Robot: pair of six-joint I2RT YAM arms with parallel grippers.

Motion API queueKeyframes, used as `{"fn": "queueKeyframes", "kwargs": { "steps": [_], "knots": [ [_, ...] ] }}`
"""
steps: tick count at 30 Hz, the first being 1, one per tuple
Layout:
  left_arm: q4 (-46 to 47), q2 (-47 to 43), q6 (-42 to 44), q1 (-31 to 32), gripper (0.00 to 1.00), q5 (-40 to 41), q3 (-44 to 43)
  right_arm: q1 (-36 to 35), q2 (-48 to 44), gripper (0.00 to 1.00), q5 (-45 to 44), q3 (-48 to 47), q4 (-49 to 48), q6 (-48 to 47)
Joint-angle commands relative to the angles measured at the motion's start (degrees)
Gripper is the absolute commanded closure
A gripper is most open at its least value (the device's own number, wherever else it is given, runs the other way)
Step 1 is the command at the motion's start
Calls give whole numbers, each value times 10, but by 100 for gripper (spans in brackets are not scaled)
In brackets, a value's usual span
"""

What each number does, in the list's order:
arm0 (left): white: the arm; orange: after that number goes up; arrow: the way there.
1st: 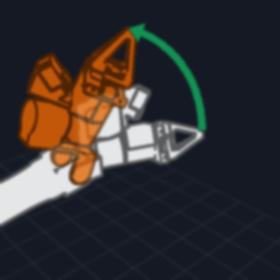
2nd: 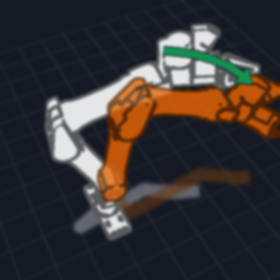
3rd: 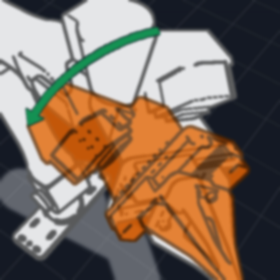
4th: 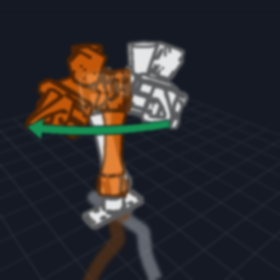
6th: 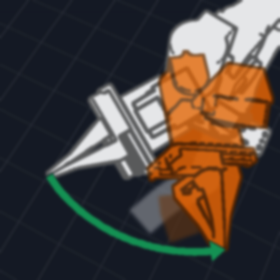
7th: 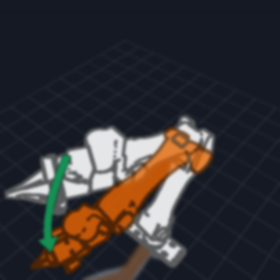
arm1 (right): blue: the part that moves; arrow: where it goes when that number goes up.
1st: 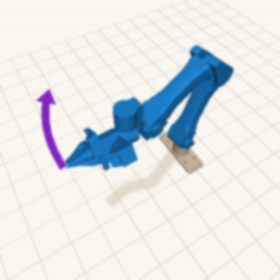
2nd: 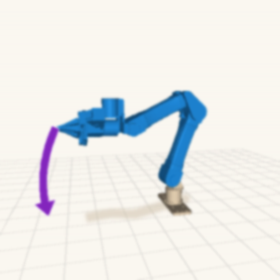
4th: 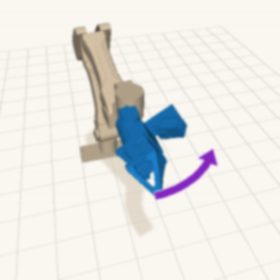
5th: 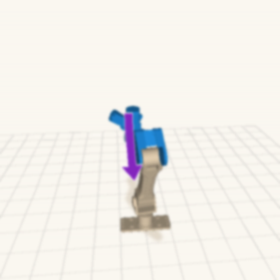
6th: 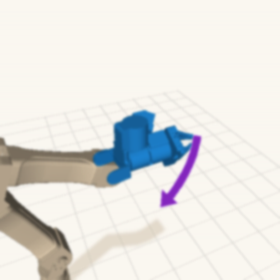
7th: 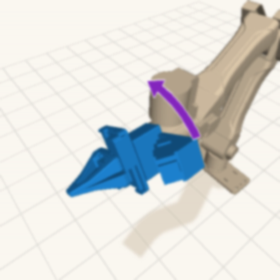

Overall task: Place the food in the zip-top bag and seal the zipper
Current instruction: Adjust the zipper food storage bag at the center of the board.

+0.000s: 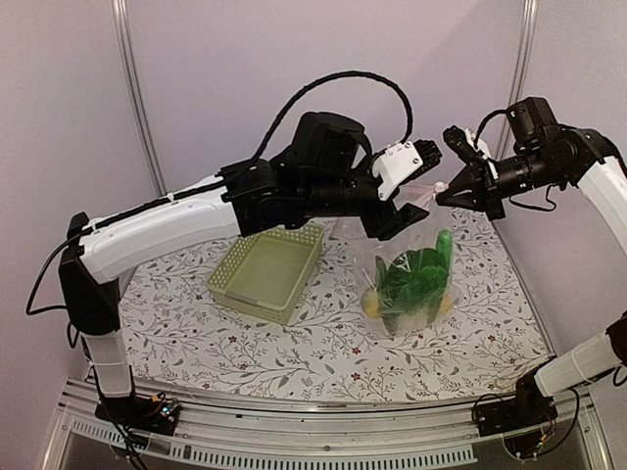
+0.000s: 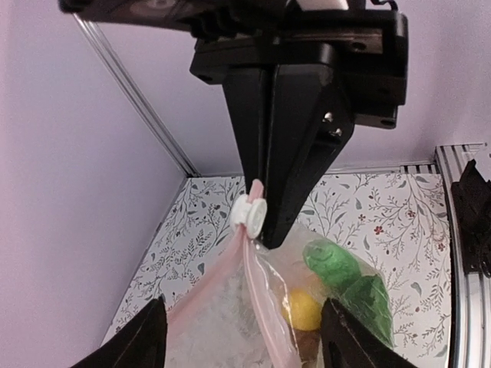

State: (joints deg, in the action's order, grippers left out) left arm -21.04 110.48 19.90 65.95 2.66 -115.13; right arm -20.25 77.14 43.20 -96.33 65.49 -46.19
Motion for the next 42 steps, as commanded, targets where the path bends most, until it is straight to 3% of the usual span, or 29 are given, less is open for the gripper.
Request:
{"fn": "queueKeyframes", "kwargs": {
  "steps": [1,4,8,11,14,23,29,33,39,42],
  "knots": [
    [-37,-34,-7,-2,30,50,54,-2,4,100,-4,-2,16,-21],
    [5,-94,-50,-12,30,61,167,-2,1,100,-2,6,12,-21],
    [98,-185,-134,-57,30,-8,319,-2,1,100,2,10,10,-19],
    [135,-223,-147,-87,32,-54,384,-3,1,100,5,12,8,-17],
    [155,-224,-120,-100,32,-78,418,-3,3,100,6,11,7,-16],
    [161,-159,-64,-113,37,-57,402,-3,6,100,8,12,7,-11],
    [182,-139,-48,-124,49,-46,399,-2,6,100,10,14,7,-11],
    [194,-137,-50,-137,62,-69,400,-2,7,100,9,16,6,-11],
    [181,-161,-45,-140,100,-133,402,-3,9,100,-6,27,-6,-12],
    [141,-183,-47,-139,100,-135,401,-3,12,100,-18,33,-14,-13]
  ]
}}
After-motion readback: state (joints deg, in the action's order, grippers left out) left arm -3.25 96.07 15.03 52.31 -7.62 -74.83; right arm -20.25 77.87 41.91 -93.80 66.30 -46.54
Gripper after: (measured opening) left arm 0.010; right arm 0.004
